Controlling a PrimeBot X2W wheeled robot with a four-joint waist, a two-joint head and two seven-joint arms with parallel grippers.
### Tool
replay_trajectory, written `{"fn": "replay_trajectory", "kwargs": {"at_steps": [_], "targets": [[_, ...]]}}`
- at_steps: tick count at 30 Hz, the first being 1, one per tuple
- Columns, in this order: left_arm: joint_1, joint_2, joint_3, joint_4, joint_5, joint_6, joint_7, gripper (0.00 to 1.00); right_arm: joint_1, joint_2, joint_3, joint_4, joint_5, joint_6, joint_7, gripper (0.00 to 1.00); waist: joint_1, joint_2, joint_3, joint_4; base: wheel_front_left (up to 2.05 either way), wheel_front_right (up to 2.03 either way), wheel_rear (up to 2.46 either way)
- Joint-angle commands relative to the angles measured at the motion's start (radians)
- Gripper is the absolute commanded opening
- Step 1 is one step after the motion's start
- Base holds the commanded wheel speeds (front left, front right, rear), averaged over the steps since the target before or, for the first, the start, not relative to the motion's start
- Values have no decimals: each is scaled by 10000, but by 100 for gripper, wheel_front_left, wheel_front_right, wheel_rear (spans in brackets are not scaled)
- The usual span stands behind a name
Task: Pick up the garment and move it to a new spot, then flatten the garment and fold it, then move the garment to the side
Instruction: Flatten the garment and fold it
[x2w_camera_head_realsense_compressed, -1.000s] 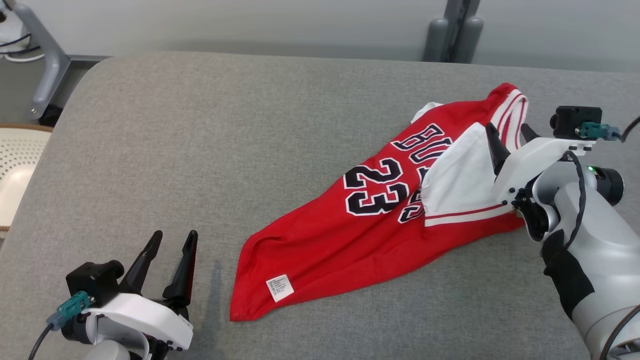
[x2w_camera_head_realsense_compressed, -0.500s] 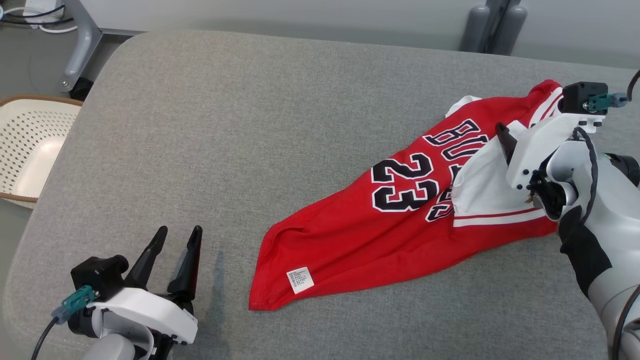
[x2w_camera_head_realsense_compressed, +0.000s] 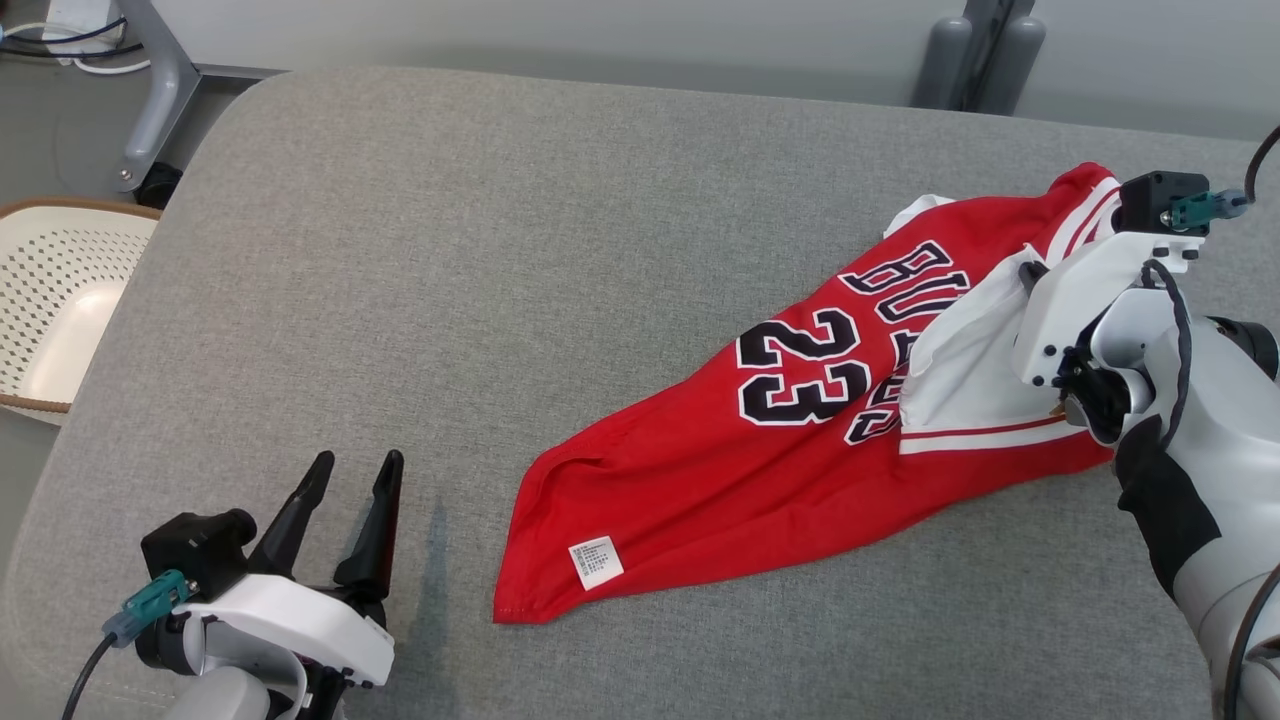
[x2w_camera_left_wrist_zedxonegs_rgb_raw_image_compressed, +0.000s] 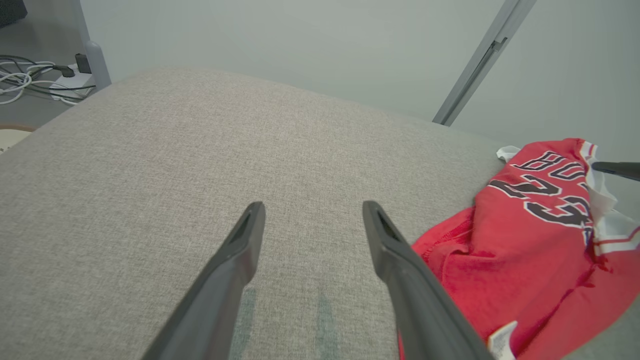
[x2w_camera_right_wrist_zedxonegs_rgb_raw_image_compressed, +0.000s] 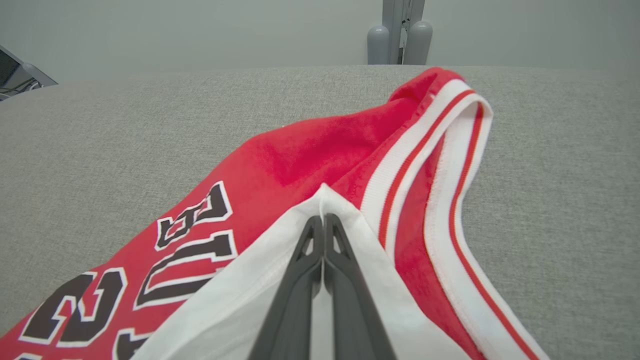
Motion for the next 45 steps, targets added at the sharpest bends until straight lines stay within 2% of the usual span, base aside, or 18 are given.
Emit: {"fn": "replay_trajectory", "kwargs": {"at_steps": [1, 7, 12, 17, 23, 28, 35, 41, 45], "targets": [[-94, 82, 38, 12, 60, -32, -64, 100, 27, -13, -22, 44, -62, 2, 7, 0, 0, 0, 37, -14, 0, 0, 0], [-138, 104, 25, 58, 62, -51, -70, 100, -25, 10, -58, 45, -125, 2, -347, 0, 0, 0, 51, -10, 0, 0, 0], [62, 30, -43, 178, 31, 64, -61, 100, 402, 139, -96, -162, 165, 2, -1240, 0, 0, 0, -374, -27, 0, 0, 0], [359, 21, -76, 145, 21, 251, -46, 100, 1374, 261, 124, -697, 621, 2, -1763, 0, 0, 0, -1012, -306, 0, 0, 0], [785, 51, -140, -89, 13, 541, 55, 100, 2946, -47, 631, -1903, 1252, 2, -1878, 0, 0, 0, -1641, -899, 0, 0, 0], [1092, 154, -116, -314, -45, 736, 145, 100, 4408, -579, 866, -3315, 1791, 2, -1516, 0, 0, 0, -1829, -1397, 0, 0, 0], [1388, 253, -53, -486, -121, 887, 178, 100, 6337, -1116, 532, -5484, 2119, 2, -371, 0, 0, 0, -1945, -2058, 0, 0, 0], [1472, 324, -48, -618, -149, 967, 209, 100, 7886, -1212, -296, -7567, 1860, 2, 1077, 0, 0, 0, -1930, -2410, 0, 0, 0], [1522, 375, -21, -674, -177, 980, 199, 100, 8906, -918, -1125, -9167, 1623, 2, 1957, 0, 0, 0, -1867, -2519, 0, 0, 0]]}}
